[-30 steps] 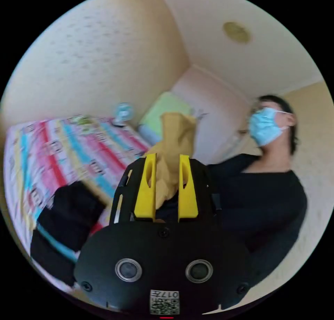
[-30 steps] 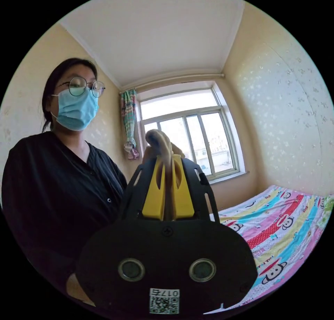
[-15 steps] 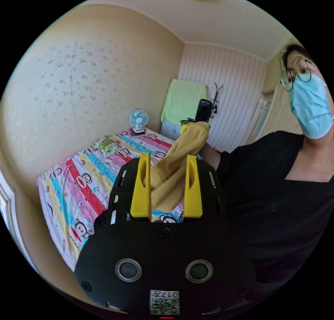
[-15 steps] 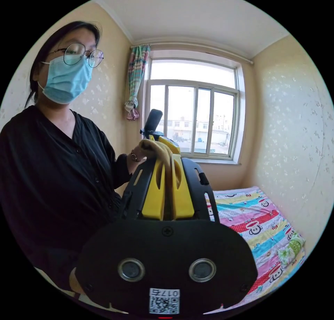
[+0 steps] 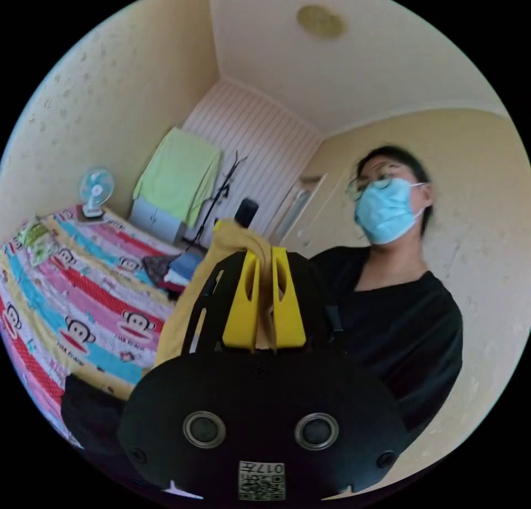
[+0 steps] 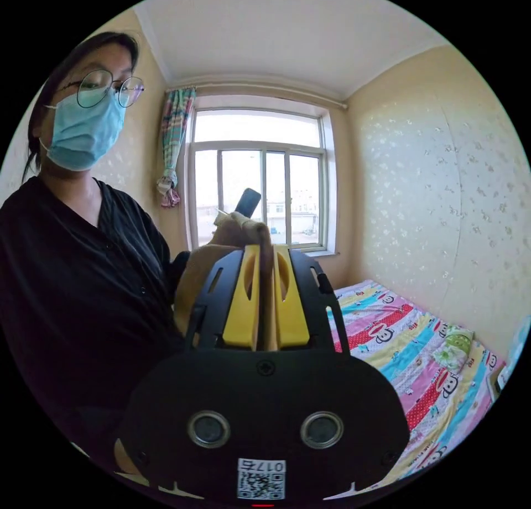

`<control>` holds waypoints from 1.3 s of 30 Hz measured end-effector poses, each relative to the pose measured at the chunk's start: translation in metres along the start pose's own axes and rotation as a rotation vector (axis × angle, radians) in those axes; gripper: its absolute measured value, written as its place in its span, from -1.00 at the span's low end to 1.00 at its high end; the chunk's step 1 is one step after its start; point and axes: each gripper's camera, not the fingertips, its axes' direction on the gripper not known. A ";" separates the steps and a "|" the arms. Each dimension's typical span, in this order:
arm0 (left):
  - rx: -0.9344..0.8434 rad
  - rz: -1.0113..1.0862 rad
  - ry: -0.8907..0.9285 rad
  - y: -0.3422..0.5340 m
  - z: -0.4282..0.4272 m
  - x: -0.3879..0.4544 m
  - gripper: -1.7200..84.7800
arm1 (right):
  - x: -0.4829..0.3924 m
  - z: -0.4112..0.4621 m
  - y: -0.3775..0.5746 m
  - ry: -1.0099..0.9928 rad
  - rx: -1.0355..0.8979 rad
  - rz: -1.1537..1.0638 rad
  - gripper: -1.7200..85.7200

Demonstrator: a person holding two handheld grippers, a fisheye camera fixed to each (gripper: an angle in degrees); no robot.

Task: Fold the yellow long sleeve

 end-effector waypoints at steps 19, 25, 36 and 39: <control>-0.085 0.242 0.176 -0.086 -0.046 0.030 -0.90 | 0.123 0.000 0.164 -0.462 0.019 0.412 -0.65; -0.111 0.182 -0.141 -0.077 -0.144 0.058 -0.90 | 0.150 -0.095 0.097 -0.119 0.128 0.403 -0.85; -0.092 -0.315 -0.453 0.046 -0.210 0.051 -0.94 | 0.121 -0.228 -0.014 -0.062 -0.006 0.054 -0.86; 0.050 -0.395 -0.372 0.060 -0.226 0.039 -0.94 | 0.123 -0.249 -0.033 -0.044 -0.046 0.040 -0.86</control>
